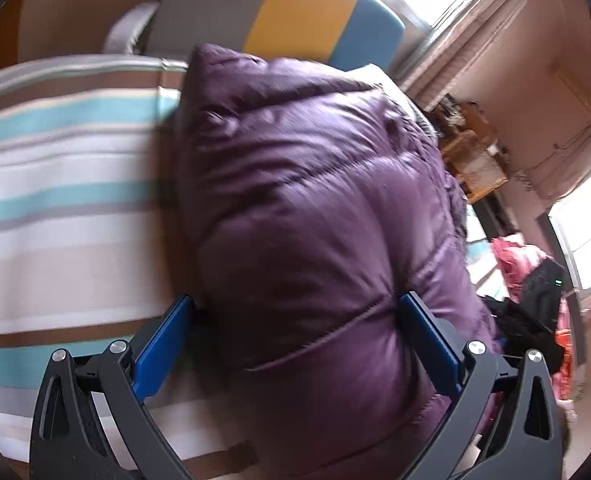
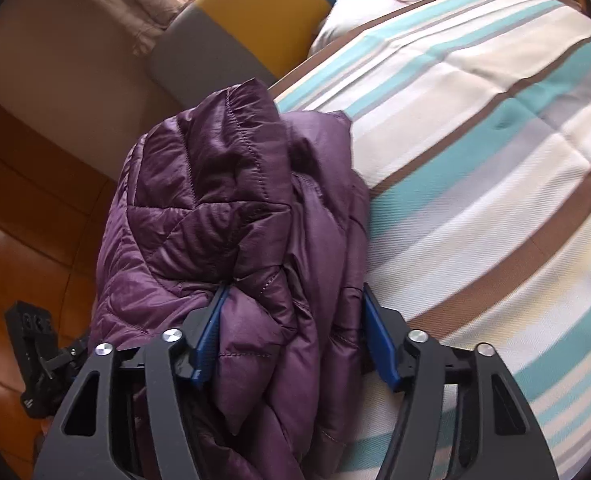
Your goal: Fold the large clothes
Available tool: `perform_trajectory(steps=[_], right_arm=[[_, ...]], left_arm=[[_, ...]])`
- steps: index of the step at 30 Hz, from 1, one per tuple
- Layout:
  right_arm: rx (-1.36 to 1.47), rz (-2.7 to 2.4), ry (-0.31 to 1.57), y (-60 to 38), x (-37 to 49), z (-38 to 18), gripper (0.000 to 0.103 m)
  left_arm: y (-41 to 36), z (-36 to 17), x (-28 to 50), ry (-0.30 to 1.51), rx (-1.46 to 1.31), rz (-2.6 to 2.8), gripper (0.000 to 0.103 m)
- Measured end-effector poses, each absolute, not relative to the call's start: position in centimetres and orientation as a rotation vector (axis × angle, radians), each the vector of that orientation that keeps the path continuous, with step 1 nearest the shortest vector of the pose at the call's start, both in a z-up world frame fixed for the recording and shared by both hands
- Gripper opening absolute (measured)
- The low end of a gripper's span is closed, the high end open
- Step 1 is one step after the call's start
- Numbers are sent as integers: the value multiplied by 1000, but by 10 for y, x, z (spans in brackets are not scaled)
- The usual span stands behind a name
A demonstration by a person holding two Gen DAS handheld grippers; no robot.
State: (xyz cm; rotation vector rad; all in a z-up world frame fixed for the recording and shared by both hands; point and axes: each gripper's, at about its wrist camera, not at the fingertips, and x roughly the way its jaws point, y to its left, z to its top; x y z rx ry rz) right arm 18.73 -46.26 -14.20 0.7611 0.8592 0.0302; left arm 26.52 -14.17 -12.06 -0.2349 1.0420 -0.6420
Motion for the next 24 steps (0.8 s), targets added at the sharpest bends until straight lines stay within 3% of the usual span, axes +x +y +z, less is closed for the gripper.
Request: perform_trajectory(steps=[5, 9, 19, 24], right_arm=[[831, 91, 849, -468, 194, -151, 47], [796, 120, 813, -468, 193, -149, 37], [780, 130, 716, -457, 177, -137, 29], [777, 154, 676, -451, 168, -131, 29]], left_arm=[[-157, -120, 257, 1005, -161, -659, 97], [-168, -114, 243, 952, -83, -645, 81], [-185, -82, 215, 788, 111, -605, 58], [-182, -58, 202, 701, 146, -596, 55]])
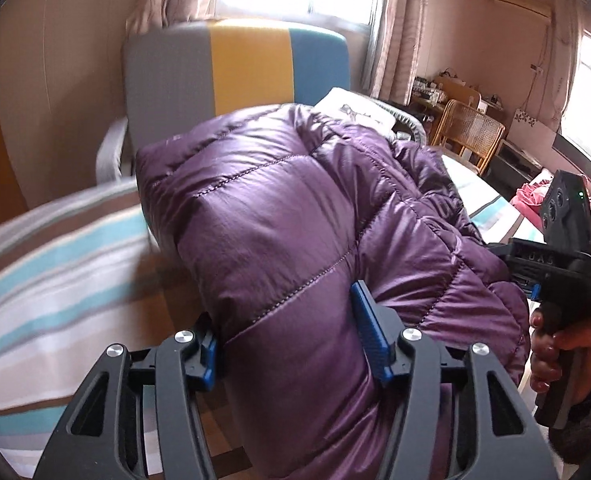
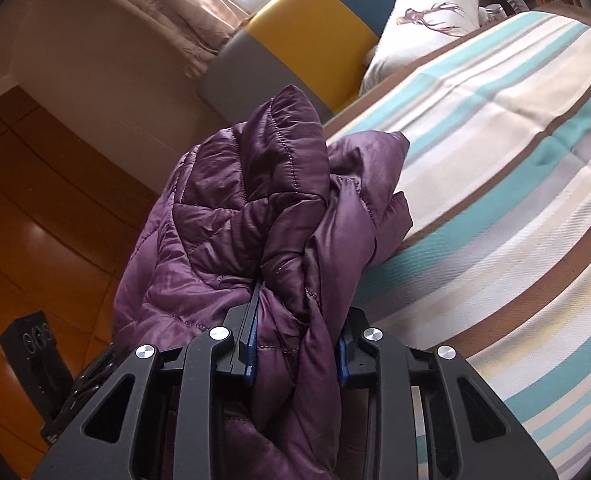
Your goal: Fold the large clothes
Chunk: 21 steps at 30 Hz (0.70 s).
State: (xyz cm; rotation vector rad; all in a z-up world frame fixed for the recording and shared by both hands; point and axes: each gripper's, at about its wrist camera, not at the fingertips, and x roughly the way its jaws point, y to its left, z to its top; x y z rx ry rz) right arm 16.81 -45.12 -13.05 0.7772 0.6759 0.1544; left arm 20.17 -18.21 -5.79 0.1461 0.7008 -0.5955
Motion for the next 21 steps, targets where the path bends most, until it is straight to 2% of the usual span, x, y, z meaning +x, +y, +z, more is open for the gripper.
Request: perform_trajectory(steps=[9, 21], right_arm=[[782, 217, 579, -440, 152, -106, 29], [697, 350, 550, -367, 212, -62, 29]], left_arm=[[-149, -17, 189, 590, 124, -580, 54], [-51, 17, 195, 514, 42, -457, 54]])
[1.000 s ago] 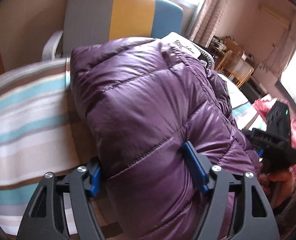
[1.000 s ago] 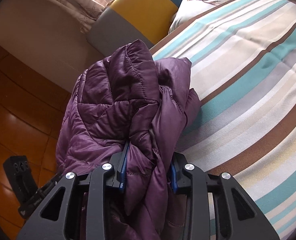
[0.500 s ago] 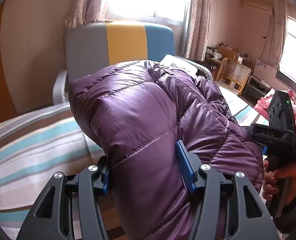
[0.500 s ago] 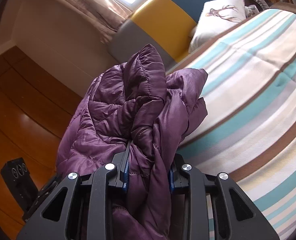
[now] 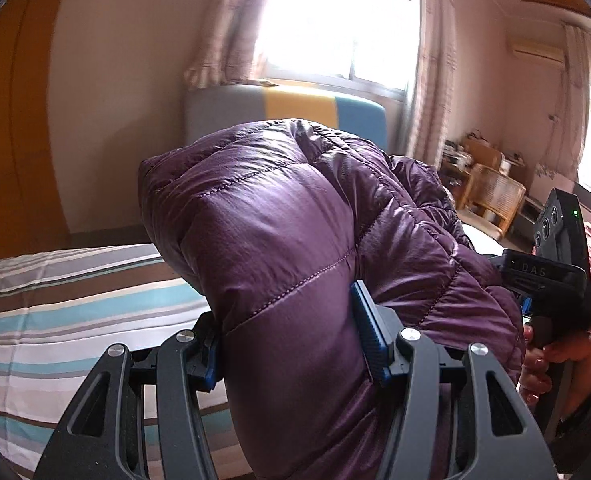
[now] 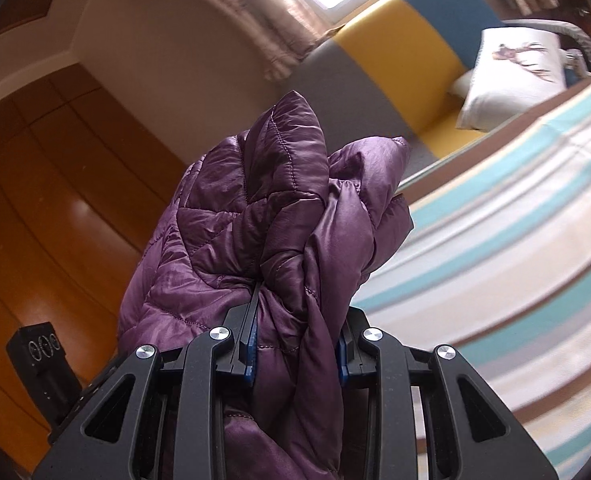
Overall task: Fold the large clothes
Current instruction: 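Lower the folded bundle onto the bed and open both tools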
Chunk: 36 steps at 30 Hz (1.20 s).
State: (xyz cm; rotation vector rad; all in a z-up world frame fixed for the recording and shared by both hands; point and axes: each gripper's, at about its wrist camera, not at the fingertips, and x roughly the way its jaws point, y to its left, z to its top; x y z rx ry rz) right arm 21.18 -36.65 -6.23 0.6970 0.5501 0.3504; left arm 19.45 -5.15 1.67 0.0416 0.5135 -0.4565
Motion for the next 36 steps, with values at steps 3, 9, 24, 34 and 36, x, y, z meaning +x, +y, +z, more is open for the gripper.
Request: perform_trajectory(steps=[3, 9, 24, 34, 36], right_arm=[[683, 381, 581, -340, 234, -60, 29], [663, 430, 644, -298, 275, -70, 29], [576, 342, 782, -246, 329, -126, 30], [463, 258, 788, -234, 305, -117, 39], [433, 246, 782, -232, 295, -113, 39]], left_arm=[[-23, 16, 201, 516, 34, -397, 54], [35, -2, 225, 561, -12, -304, 54], [75, -88, 274, 681, -68, -166, 67], [62, -78, 255, 681, -5, -101, 78], [62, -73, 245, 671, 16, -98, 82]])
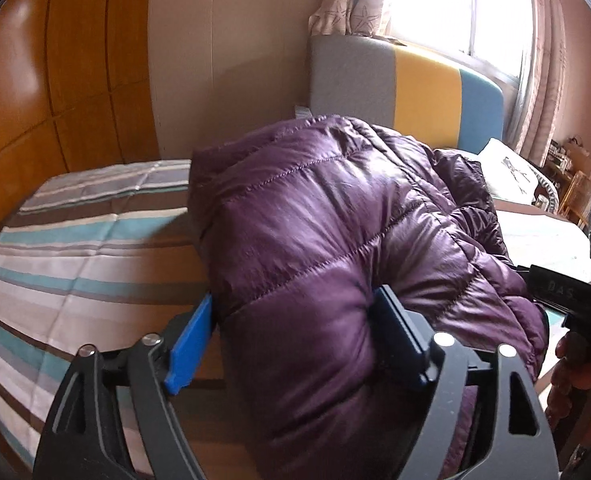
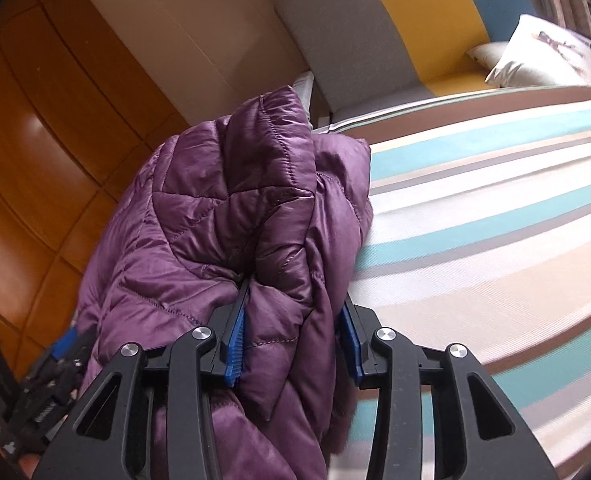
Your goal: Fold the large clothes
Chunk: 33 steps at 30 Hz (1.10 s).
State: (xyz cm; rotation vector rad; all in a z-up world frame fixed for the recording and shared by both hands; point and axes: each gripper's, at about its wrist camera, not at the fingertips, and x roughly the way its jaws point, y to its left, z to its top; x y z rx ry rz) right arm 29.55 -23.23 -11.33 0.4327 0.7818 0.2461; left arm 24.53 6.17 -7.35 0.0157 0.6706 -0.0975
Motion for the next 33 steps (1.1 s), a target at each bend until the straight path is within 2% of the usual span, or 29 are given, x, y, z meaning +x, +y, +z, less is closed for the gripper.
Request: perform_trajectory(steps=[5, 6, 8, 11, 12, 15, 16, 18, 19, 25, 31, 33], right_arm=[[377, 221, 783, -228, 278, -117, 40], [367, 214, 784, -227, 275, -118, 47], [352, 198, 790, -227, 275, -120, 52], [403, 194, 816, -232, 279, -116, 52], [398, 190, 811, -231, 276, -110, 52], [375, 186, 776, -229, 265, -98, 52], [371, 189, 763, -228, 258, -92, 52], [360, 184, 748, -226, 247, -85, 63], [355, 181, 740, -227, 244, -82, 65], [317, 206, 707, -226, 209, -71, 66], [234, 224, 644, -218, 172, -56, 82], [216, 232, 628, -216, 160, -54, 91]], left_arm=[[62, -82, 234, 668, 55, -84, 84], [63, -84, 234, 677, 30, -86, 84], [67, -87, 236, 691, -3, -87, 84], [68, -84, 234, 702, -6, -83, 85], [66, -82, 232, 702, 11, -75, 87], [64, -75, 223, 693, 49, -39, 101], [63, -74, 220, 689, 52, -35, 101], [62, -70, 212, 686, 55, -24, 101], [61, -69, 208, 685, 54, -23, 101], [55, -62, 181, 668, 46, -9, 101], [49, -56, 149, 658, 40, 8, 101], [50, -54, 134, 649, 21, 5, 101]])
